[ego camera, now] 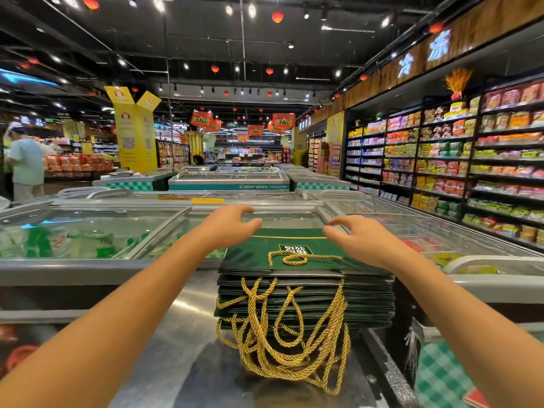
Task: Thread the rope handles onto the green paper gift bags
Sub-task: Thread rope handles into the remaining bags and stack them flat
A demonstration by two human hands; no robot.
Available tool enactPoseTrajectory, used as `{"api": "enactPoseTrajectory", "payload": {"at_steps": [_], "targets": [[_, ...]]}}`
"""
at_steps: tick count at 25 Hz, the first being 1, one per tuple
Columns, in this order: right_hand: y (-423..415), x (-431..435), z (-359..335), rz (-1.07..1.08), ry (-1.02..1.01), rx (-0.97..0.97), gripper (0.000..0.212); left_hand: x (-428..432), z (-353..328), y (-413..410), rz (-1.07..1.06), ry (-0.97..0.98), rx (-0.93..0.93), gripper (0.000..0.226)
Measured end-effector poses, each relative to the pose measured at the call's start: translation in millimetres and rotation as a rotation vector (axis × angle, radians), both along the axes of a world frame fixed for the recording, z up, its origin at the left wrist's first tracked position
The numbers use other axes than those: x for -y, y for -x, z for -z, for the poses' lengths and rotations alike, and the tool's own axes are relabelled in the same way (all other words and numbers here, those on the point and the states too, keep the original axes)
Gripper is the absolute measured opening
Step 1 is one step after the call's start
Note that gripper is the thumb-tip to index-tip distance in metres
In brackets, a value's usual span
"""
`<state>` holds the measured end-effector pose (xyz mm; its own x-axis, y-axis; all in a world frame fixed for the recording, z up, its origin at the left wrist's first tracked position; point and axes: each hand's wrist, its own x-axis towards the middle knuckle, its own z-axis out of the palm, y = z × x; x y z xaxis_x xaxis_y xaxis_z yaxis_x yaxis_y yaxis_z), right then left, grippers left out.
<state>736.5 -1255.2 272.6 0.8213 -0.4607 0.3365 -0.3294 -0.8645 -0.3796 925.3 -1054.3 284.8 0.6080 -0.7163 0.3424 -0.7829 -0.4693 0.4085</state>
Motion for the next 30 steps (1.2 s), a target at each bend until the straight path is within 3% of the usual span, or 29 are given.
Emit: {"api": "enactPoseTrajectory", "payload": {"at_steps": [5,8,13,30], "targets": [[-57,5,17,-0.081,-0.014,-0.354,0.103,43,25,-4,0.073,-0.321,0.016,0.068],[-71,17,43,-0.049,-0.026,-0.413,0.128,51,52,-16,0.035,-0.464,-0.027,0.073],[-69,17,70,-0.023,0.000,-0.424,0.086,57,80,-14,0.005,-0.527,0.021,0.069],[-73,17,87,0.004,0.027,-0.433,0.082,58,104,-19,-0.006,-0.424,0.018,0.065]]}}
